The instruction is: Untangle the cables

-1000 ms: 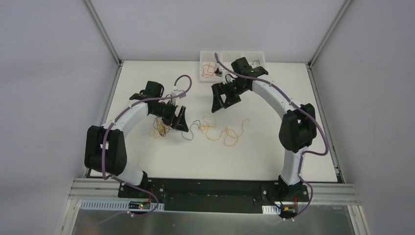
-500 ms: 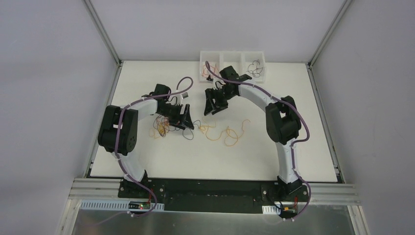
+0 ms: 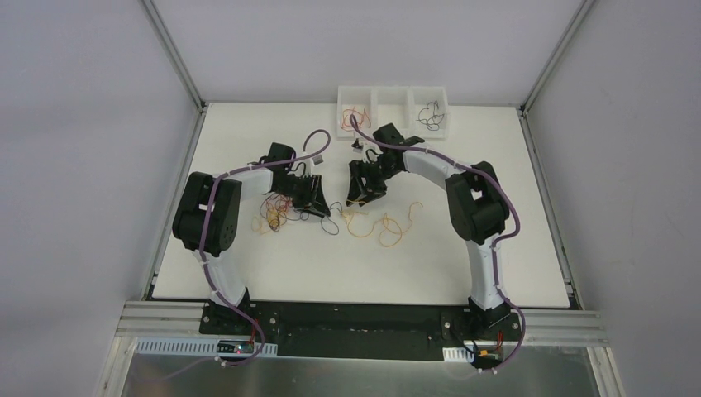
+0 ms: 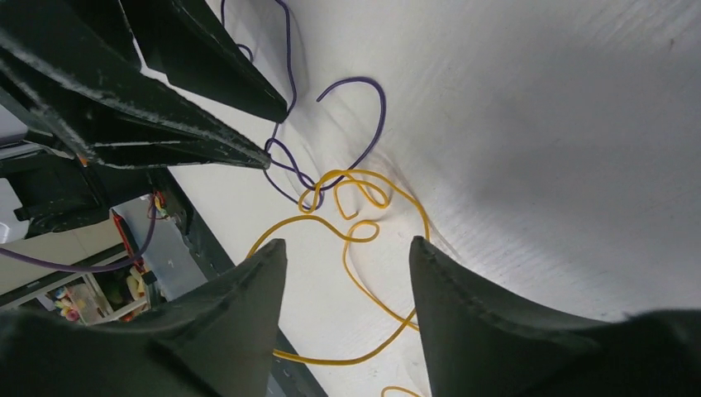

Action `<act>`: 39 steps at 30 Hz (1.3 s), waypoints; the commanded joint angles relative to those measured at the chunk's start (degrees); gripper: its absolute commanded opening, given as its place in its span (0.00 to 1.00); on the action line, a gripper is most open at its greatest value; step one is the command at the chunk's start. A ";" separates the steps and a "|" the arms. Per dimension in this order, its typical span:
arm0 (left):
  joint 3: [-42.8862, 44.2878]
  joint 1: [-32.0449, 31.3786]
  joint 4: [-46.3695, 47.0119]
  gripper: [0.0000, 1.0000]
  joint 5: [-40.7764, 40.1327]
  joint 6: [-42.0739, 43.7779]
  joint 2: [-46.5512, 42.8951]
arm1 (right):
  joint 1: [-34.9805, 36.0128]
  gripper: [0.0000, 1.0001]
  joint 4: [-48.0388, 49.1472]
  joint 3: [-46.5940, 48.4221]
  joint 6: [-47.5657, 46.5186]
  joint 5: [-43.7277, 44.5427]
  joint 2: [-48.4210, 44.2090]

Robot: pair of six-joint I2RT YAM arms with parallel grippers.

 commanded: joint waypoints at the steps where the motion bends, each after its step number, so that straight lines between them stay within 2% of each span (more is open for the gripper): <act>1: -1.31 -0.50 1.63 0.31 0.85 -1.15 -1.73 | -1.19 0.62 -0.93 0.55 -0.23 -2.25 -5.69; 9: -2.32 -0.50 2.35 0.15 0.93 -2.03 -2.00 | -4.46 0.86 -4.73 1.02 0.55 -6.00 -11.24; 18: -3.30 -0.50 2.43 0.12 1.37 -2.02 -3.92 | -1.39 0.88 -4.83 -0.97 -3.34 -4.57 -10.67; 21: -3.05 -0.44 2.32 0.13 1.11 -2.37 -4.06 | 0.22 0.88 -6.18 -0.48 -7.71 -1.95 -9.81; 24: -2.88 -0.41 2.29 0.16 1.43 -2.44 -4.87 | 1.32 0.84 -7.24 -0.40 -11.22 0.98 -8.82; 28: -2.53 -0.41 2.20 0.19 1.85 -3.06 -6.97 | 1.57 0.70 -6.71 -1.19 -13.95 3.34 -7.63; 34: -1.37 -0.49 2.22 0.22 2.70 -4.58 -7.29 | 1.50 0.55 -4.46 -2.26 -14.74 5.63 -6.53; 39: -0.34 -0.61 2.66 0.32 2.08 -5.37 -4.42 | 1.59 0.37 -4.12 -2.26 -15.02 5.99 -6.37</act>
